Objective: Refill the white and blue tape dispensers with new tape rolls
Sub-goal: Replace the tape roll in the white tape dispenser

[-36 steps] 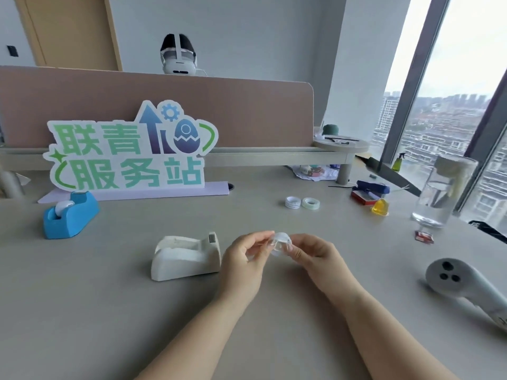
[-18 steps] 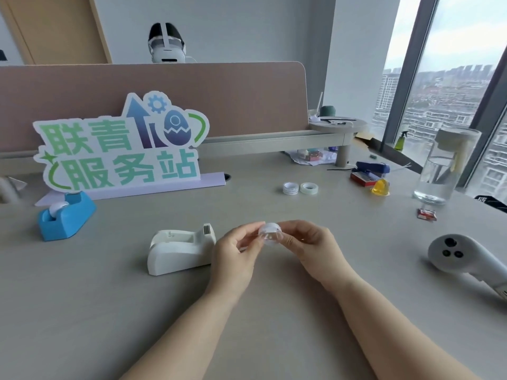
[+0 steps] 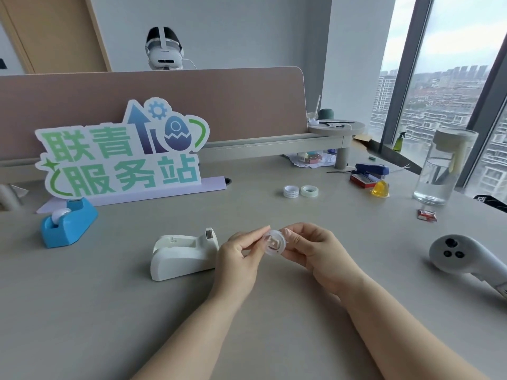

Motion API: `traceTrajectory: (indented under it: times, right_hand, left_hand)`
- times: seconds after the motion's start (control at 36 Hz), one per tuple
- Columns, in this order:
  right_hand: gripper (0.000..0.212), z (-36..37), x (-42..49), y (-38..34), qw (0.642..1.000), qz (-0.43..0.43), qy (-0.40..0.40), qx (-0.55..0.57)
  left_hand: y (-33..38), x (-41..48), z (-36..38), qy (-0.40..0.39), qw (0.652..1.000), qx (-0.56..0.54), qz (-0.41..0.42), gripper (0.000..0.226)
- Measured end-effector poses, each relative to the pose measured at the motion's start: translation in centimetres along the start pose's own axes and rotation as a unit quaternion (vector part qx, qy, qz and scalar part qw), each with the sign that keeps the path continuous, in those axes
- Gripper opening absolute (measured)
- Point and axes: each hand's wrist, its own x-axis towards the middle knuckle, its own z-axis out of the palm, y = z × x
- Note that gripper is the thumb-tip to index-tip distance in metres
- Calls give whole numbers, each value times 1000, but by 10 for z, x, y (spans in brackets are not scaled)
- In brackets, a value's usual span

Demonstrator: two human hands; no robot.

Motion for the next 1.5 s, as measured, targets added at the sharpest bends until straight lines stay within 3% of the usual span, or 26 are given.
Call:
traceTrajectory:
  times: [0.14,0.25,0.42,0.72,0.94,1.03,1.14,1.31,1.42,1.5]
  right_hand:
    - [6,-3,4,0,999,7,47,6]
    - [7,-5,8,2,992,-25,118,-36]
    - [6,-5,8,5,989,-48,120,-74]
    - [16,-3,7,8,990,-53,94,-89]
    - [15,0,5,7,987,-68,68,-132]
    - [7,-7,7,12,945,-113,80,-298]
    - [17,-7,5,19,867,-147,6,-476]
    - [15,-8,5,20,829,-143,-12,-540]
    - [19,-17,9,19,814,-115,66,-565]
    - [20,-32,15,12,778,-89,131,-608]
  left_hand:
    - [-1,0,0,-2,999,32,9,21]
    - [-4,2,-2,34,995,93,-22,21]
    - [-2,-1,0,-11,969,239,-64,29]
    - [-4,-1,5,-11,974,224,34,44]
    - [-6,1,4,41,980,185,61,25]
    - [-7,4,0,75,985,148,54,23]
    - [-8,5,-2,90,987,125,38,22]
    - [-8,4,0,66,990,118,48,23]
    - [-10,4,1,55,992,105,42,22]
    - [-12,7,4,45,994,97,23,23]
